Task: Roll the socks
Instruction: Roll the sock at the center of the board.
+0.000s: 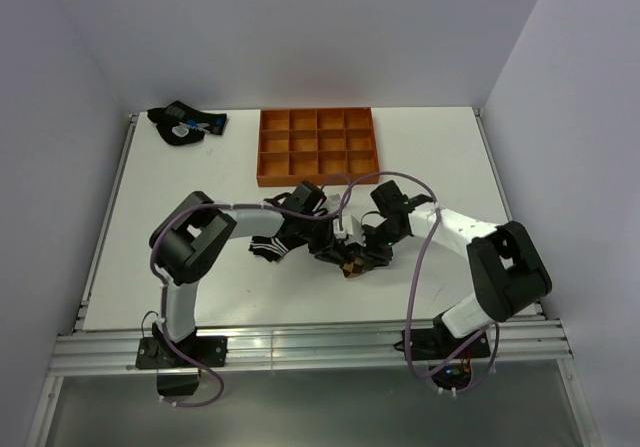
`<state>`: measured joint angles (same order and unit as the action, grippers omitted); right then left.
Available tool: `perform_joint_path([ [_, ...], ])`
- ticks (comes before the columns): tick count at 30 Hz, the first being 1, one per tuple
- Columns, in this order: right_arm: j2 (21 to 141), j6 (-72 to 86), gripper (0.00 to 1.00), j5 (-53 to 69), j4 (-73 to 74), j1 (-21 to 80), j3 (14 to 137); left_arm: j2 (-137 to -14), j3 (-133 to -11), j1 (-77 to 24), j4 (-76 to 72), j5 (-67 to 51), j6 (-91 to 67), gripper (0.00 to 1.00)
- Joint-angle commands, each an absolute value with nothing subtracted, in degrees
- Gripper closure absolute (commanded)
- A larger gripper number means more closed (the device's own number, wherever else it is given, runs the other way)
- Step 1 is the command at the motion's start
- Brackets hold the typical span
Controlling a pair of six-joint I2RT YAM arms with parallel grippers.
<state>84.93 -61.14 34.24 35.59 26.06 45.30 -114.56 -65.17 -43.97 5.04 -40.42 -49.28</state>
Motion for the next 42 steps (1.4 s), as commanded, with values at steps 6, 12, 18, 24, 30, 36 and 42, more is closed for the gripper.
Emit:
perform_joint_path([
  [6, 93.51, -62.22, 0.74, 36.39, 45.96, 23.91, 52.29, -102.84, -54.69, -44.21, -3.34, -14.97, -52.12, 0.6],
  [12, 99.39, -62.14, 0.73, 36.47, 51.32, 22.06, 58.44, -91.87, -47.91, -47.63, -7.12, -1.42, -48.96, 0.58],
  [18, 106.25, -60.21, 0.73, 35.51, 57.73, 20.3, 64.86, -88.5, -47.37, -54.73, -7.92, 9.21, -39.65, 0.54],
  [24, 112.84, -59.24, 0.73, 36.04, 62.48, 18.55, 69.43, -93.24, -52.46, -61.95, -7.56, 14.15, -25.07, 0.52],
  [30, 116.36, -57.84, 0.73, 37.09, 66.0, 16.88, 73.47, -96.41, -55.37, -63.46, -9.14, 13.98, -16.71, 0.5],
  [36, 116.63, -56.6, 0.73, 36.65, 65.92, 16.35, 73.57, -100.36, -59.15, -63.54, -8.35, 12.93, -12.31, 0.5],
  [42, 116.63, -54.06, 0.73, 36.65, 64.78, 16.43, 73.65, -104.58, -61.96, -63.54, -6.51, 9.93, -12.39, 0.5],
])
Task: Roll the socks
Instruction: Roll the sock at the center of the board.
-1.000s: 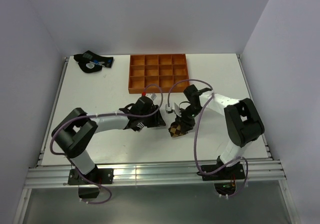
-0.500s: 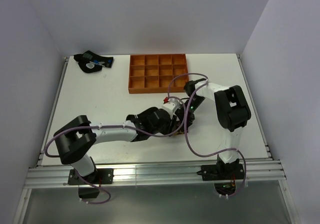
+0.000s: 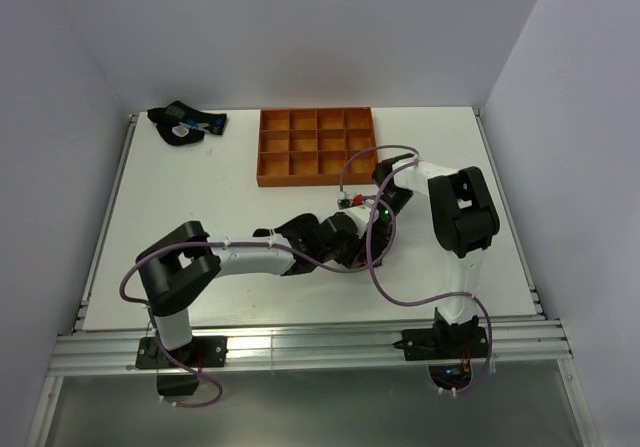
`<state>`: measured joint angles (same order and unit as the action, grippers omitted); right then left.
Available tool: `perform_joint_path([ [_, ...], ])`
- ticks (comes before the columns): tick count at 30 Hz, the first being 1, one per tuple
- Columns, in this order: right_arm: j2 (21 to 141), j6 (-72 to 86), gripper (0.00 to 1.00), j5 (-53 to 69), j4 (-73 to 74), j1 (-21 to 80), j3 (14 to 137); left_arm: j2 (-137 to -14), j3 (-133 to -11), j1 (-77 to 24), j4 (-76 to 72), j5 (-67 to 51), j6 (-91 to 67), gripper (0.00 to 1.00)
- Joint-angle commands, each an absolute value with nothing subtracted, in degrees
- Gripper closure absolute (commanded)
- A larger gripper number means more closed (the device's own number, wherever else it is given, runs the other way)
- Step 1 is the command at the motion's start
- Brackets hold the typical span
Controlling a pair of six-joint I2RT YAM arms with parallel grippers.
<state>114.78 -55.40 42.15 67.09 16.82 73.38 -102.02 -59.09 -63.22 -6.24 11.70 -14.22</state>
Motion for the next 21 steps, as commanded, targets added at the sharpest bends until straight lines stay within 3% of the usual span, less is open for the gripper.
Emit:
perform_joint_path([
  [1, 116.37, -53.44, 0.73, 36.56, 64.43, 16.35, 73.57, -105.02, -62.22, -63.54, -6.24, 9.41, -13.09, 0.5],
  [7, 114.61, -50.98, 0.71, 35.77, 61.7, 16.35, 71.63, -107.75, -62.75, -63.46, -5.36, 6.86, -15.99, 0.54],
  [10, 113.65, -49.57, 0.67, 34.81, 60.39, 16.35, 70.93, -109.51, -63.8, -63.46, -3.52, 6.15, -16.87, 0.63],
  [14, 110.84, -46.5, 0.6, 32.44, 56.7, 16.44, 69.17, -111.27, -64.25, -63.54, -1.85, 5.45, -17.75, 0.83],
  [21, 107.49, -41.05, 0.46, 29.27, 51.24, 16.35, 66.27, -112.06, -63.11, -63.72, -1.76, 4.83, -18.81, 0.91],
])
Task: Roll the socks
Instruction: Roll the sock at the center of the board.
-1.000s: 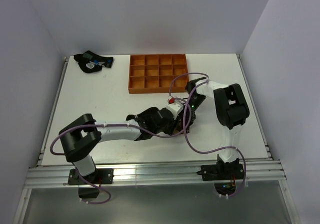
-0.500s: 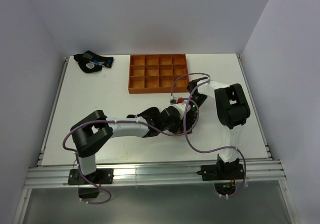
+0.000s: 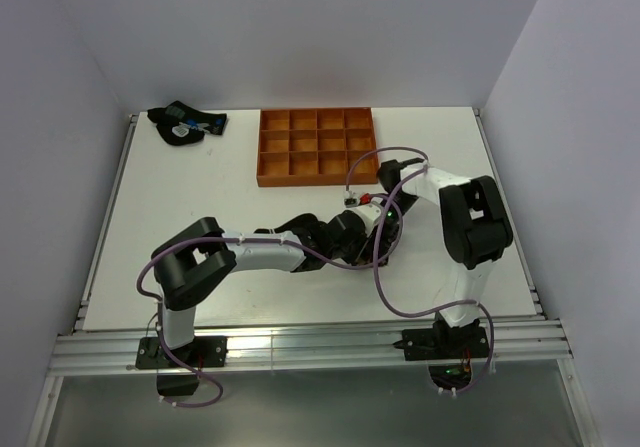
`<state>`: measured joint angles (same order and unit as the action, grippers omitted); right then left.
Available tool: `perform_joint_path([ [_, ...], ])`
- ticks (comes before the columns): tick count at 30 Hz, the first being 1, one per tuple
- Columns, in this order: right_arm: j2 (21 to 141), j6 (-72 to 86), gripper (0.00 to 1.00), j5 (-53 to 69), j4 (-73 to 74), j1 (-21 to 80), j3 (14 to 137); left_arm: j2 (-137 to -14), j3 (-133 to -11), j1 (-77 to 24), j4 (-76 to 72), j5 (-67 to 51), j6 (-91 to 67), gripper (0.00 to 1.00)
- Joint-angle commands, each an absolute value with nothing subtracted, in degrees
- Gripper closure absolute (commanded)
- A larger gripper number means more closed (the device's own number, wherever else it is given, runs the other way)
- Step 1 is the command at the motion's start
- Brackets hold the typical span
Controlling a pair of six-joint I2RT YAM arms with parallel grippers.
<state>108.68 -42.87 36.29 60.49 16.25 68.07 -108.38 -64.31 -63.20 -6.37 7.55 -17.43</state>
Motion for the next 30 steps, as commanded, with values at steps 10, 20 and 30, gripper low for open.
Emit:
perform_joint_path([
  [10, 103.28, -39.2, 0.39, 29.71, 51.33, 15.65, 66.27, -111.71, -62.58, -63.9, -2.11, 5.71, -19.16, 0.91],
  [20, 102.22, -38.58, 0.35, 32.61, 54.4, 11.69, 67.76, -111.53, -62.31, -63.9, -2.72, 6.06, -19.42, 0.92],
  [30, 102.57, -39.73, 0.27, 34.89, 57.57, 7.74, 70.05, -112.06, -62.93, -63.98, -2.64, 6.5, -19.69, 0.92],
])
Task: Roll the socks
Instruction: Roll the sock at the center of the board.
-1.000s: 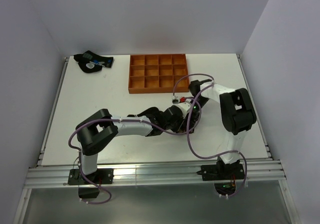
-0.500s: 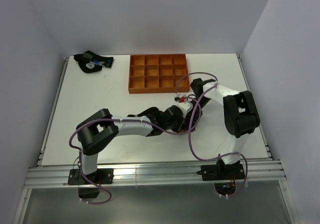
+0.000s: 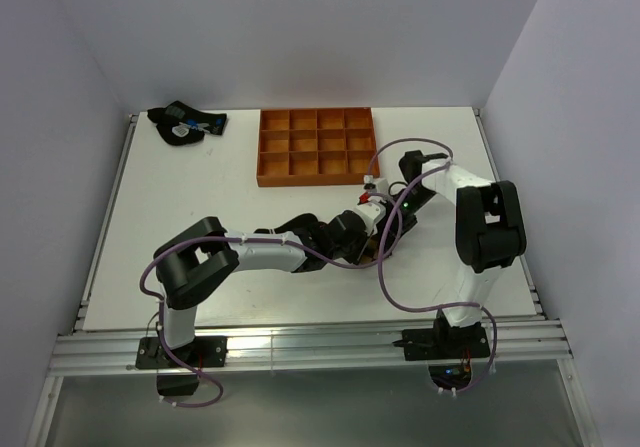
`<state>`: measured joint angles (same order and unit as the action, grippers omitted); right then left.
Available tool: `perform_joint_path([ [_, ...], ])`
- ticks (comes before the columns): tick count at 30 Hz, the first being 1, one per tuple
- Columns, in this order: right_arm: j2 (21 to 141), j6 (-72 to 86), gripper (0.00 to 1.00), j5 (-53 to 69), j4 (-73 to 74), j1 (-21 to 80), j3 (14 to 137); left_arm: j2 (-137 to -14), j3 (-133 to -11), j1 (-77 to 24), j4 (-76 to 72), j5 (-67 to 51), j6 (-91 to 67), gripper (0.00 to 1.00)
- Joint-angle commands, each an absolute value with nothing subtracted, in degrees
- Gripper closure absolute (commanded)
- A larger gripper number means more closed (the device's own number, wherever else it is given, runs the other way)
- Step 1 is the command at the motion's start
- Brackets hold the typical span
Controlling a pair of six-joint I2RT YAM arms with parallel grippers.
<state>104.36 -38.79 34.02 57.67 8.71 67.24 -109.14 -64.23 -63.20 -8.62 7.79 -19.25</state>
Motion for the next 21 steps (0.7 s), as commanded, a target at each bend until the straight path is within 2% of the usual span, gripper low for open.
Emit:
perform_joint_path([
  [1, 103.09, -39.64, 0.27, 34.98, 57.66, 7.47, 70.31, -111.89, -62.93, -63.98, -2.64, 6.5, -19.6, 0.92],
  [4, 104.84, -39.81, 0.23, 36.56, 58.97, 6.07, 71.71, -111.97, -63.1, -63.98, -2.46, 6.5, -19.6, 0.92],
  [5, 105.55, -39.9, 0.19, 37.26, 60.54, 5.8, 72.85, -111.89, -63.11, -63.98, -2.46, 6.42, -19.51, 0.92],
  [10, 109.94, -40.86, 0.14, 40.95, 65.29, 4.4, 76.81, -112.15, -63.37, -63.98, -2.37, 6.33, -19.6, 0.93],
  [12, 111.09, -42.09, 0.01, 42.01, 67.4, 4.04, 77.87, -112.41, -63.72, -63.98, -2.11, 6.24, -19.6, 0.93],
  [21, 115.93, -43.51, 0.0, 42.71, 71.28, 4.31, 80.59, -112.94, -64.86, -63.98, -1.76, 5.98, -19.16, 0.93],
])
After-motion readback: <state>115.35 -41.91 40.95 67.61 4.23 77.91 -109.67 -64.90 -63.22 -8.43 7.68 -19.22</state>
